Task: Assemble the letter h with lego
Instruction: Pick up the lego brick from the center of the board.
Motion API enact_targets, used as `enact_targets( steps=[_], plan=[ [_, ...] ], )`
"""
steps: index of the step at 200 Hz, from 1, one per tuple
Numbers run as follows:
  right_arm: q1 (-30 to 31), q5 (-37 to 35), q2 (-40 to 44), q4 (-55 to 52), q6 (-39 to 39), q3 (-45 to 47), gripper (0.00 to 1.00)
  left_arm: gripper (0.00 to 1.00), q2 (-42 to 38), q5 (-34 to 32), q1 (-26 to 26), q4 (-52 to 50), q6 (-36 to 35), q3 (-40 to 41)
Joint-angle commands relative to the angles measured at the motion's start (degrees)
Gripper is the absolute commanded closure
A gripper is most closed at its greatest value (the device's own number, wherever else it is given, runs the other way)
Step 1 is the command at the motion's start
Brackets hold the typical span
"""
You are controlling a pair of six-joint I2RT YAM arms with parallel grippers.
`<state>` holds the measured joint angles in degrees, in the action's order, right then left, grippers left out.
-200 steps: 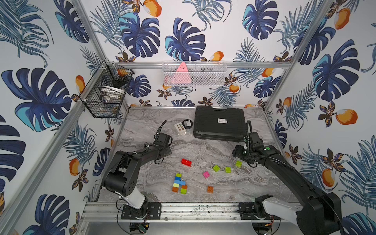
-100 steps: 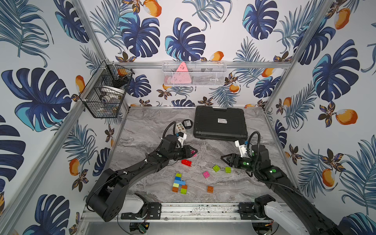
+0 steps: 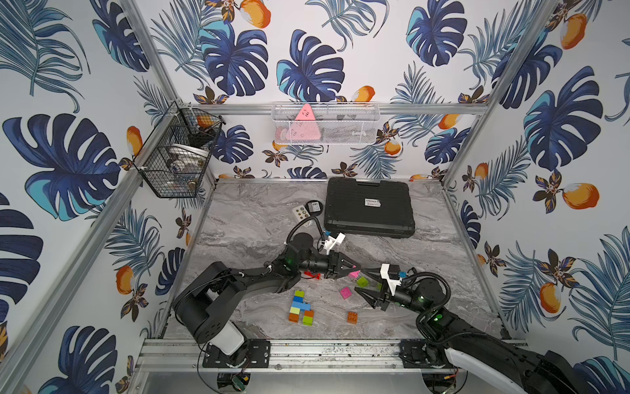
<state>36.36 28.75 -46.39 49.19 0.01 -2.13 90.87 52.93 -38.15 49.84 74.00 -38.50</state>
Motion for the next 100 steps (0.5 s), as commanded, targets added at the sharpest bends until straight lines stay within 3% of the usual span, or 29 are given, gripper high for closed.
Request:
enact_targets(
  steps=[1, 27, 75, 100],
  plan=[
    [1.84, -3.50, -2.97, 7.94, 8.10, -1.23, 0.36, 0.70, 1.49, 2.34, -0.13, 10.77, 6.06, 0.18],
    [3.68, -9.24, -5.85, 13.06, 9.30, -0.90, 0.40, 0.72, 1.27, 2.23, -0.09, 7.87, 4.57, 0.01],
    [4.49, -9.72, -9.34, 13.92, 9.70, -3.20, 0.50, 0.71, 0.57, 2.53, -0.08, 5.75, 2.91, -0.08],
    [4.80, -8.39, -9.92, 12.36, 9.87, -4.26, 0.63, 0.70, 2.18, 2.70, 0.04, 9.60, 5.35, 0.85]
  ],
)
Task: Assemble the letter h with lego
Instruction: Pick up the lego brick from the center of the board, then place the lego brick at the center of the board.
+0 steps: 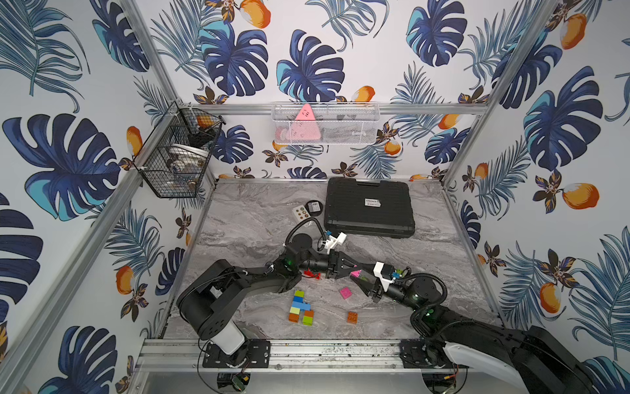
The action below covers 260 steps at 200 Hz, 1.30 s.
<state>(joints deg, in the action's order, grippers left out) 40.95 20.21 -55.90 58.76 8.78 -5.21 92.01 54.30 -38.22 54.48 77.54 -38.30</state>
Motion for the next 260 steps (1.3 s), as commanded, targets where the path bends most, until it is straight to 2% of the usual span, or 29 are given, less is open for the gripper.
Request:
enact_targets(
  steps=[1, 30, 49, 62, 69, 91, 108, 122, 135, 161, 177, 191, 212, 233, 260],
  plan=[
    [0.20, 0.17, -0.47, 2.78, 1.09, -1.19, 0.63, 0.69, 1.10, 1.37, 0.09, 5.30, 2.04, 0.63],
    [0.35, 0.48, 0.22, 2.40, -0.38, -1.04, 0.71, 0.67, 2.91, 1.44, 0.40, 8.97, 4.16, 1.10],
    [0.40, 0.77, 2.18, 0.12, -2.52, -0.77, 0.76, 0.58, 2.77, 0.45, 2.11, 9.79, 4.34, 2.45],
    [0.61, 0.93, 4.29, -4.27, -5.24, -1.10, 0.79, 0.53, 1.33, 0.01, 3.64, 7.34, 2.06, 3.06],
    [0.69, 0.44, 5.81, -7.62, -7.11, -1.36, 0.79, 0.47, -0.28, -0.71, 4.32, 3.77, -0.53, 3.15],
    [1.37, -3.94, 11.52, -23.03, -15.33, -2.91, 0.79, 0.20, -7.58, -4.95, 6.96, -13.94, -12.12, 2.47],
    [2.01, -8.04, 14.49, -38.77, -21.74, -5.85, 0.79, 0.01, -14.49, -12.60, 9.20, -32.74, -23.83, 0.59],
    [2.34, -7.27, 14.26, -50.31, -25.65, -9.35, 0.80, 0.01, -19.75, -23.89, 10.19, -46.52, -32.64, -1.10],
    [2.61, -6.62, 11.69, -60.59, -28.20, -13.25, 0.80, 0.01, -23.55, -34.75, 10.91, -53.62, -36.45, -1.09],
    [2.90, -10.78, 2.63, -79.25, -37.68, -22.59, 0.80, 0.01, -28.01, -53.44, 11.85, -59.30, -38.76, 1.96],
    [3.21, -12.55, -3.33, -87.20, -43.15, -26.51, 0.80, 0.01, -28.88, -61.41, 11.85, -59.50, -39.69, 4.81],
    [3.86, -15.72, -7.60, -92.63, -47.88, -28.97, 0.79, 0.01, -29.40, -64.97, 11.85, -59.39, -40.04, 6.15],
    [6.24, -20.01, -12.68, -98.65, -51.94, -32.36, 0.78, 0.01, -30.21, -65.42, 11.76, -57.79, -39.92, 7.63],
    [9.44, -24.77, -16.30, -100.35, -53.81, -33.68, 0.77, 0.01, -29.99, -65.55, 11.76, -56.85, -39.39, 8.64],
    [11.92, -30.03, -21.26, -101.20, -55.85, -35.26, 0.70, 0.01, -29.27, -66.50, 11.76, -57.31, -38.88, 8.78]
  ],
)
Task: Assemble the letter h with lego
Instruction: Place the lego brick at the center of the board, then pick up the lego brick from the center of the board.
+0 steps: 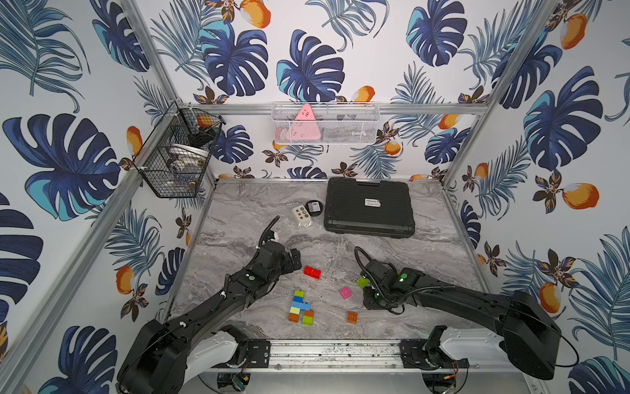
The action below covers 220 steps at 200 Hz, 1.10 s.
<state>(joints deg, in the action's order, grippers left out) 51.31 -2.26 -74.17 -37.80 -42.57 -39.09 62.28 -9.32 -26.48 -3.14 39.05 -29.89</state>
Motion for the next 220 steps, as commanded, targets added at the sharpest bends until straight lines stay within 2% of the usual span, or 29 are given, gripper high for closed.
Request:
enact_targets(
  steps=[1, 16, 52, 72, 112, 132, 158, 185, 204, 220],
  plan=[
    [1.58, -7.71, -3.17, -4.64, -4.52, -1.41, 0.70, 0.01, 0.47, -2.88, 0.02, 0.31, -0.38, 0.36],
    [2.22, -8.57, -5.31, -3.53, -5.19, -0.95, 0.67, 0.01, 0.86, -2.31, 0.02, 0.59, -0.46, 0.35],
    [2.26, -5.63, -6.10, -0.26, -6.51, 0.79, 0.54, 0.01, 1.73, -2.54, 0.02, 0.73, -0.10, 0.47],
    [2.15, -4.55, -5.10, -0.52, -6.69, 0.74, 0.53, 0.01, 2.55, -2.01, 0.02, 0.53, -0.34, -0.07],
    [2.16, -4.77, -3.59, -2.26, -6.68, 0.36, 0.56, 0.01, 3.28, -1.40, 0.02, 0.56, -0.22, -0.29],
    [2.15, -5.11, -3.41, -2.40, -6.39, 0.13, 0.60, 0.01, 3.03, -2.14, 0.02, 0.13, -0.05, -0.24],
    [2.20, -6.69, -4.50, -3.06, -5.95, -0.51, 0.68, 0.01, 3.89, 0.54, 0.02, 1.67, -0.69, -0.34],
    [2.05, -7.77, -3.97, -6.30, -6.27, -3.14, 0.68, 0.01, 4.84, 0.80, 0.02, 1.29, -0.72, -0.79],
    [0.29, -9.14, -1.71, -9.46, -6.19, -5.59, 0.69, 0.01, 5.38, 2.45, 0.02, 1.96, -0.97, -1.07],
    [-3.46, -8.38, 0.66, -10.10, -3.85, -6.89, 0.69, 0.01, 5.40, 1.58, 0.02, 0.83, -0.92, -1.49]
  ],
)
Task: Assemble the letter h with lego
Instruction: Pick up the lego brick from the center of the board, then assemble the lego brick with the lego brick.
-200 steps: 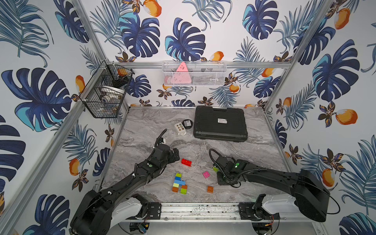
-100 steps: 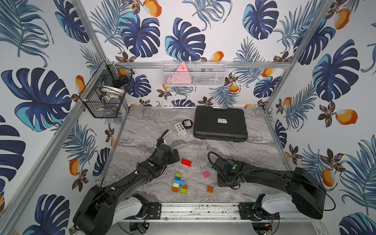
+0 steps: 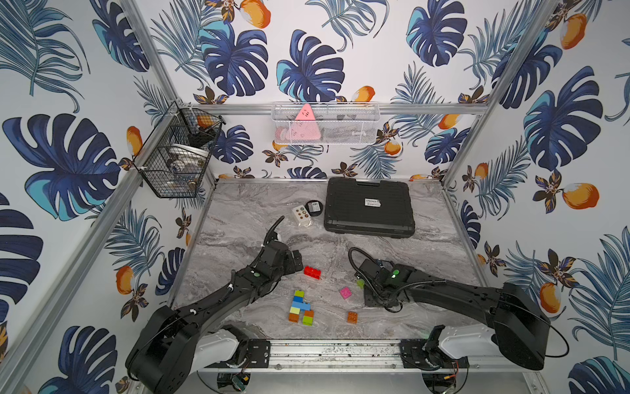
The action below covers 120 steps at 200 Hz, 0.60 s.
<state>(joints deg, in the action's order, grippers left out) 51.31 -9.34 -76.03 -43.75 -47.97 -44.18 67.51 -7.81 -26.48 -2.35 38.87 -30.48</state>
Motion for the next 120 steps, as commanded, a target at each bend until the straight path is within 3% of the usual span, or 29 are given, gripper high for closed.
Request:
enact_targets(
  steps=[1, 43, 120],
  plan=[
    [-3.83, -1.21, 2.62, -4.15, 1.73, -1.88, 0.69, 0.01, 0.17, -0.01, 0.02, -0.03, -0.74, -0.90],
    [-17.01, 3.18, 1.02, -4.48, 13.30, -4.15, 0.70, 0.01, -0.43, -0.06, 0.02, -0.22, -0.48, -0.72],
    [-21.22, 7.46, -5.81, -3.44, 20.23, -5.80, 0.70, 0.01, -0.44, 0.08, 0.02, 0.11, -0.11, -0.43]
  ],
)
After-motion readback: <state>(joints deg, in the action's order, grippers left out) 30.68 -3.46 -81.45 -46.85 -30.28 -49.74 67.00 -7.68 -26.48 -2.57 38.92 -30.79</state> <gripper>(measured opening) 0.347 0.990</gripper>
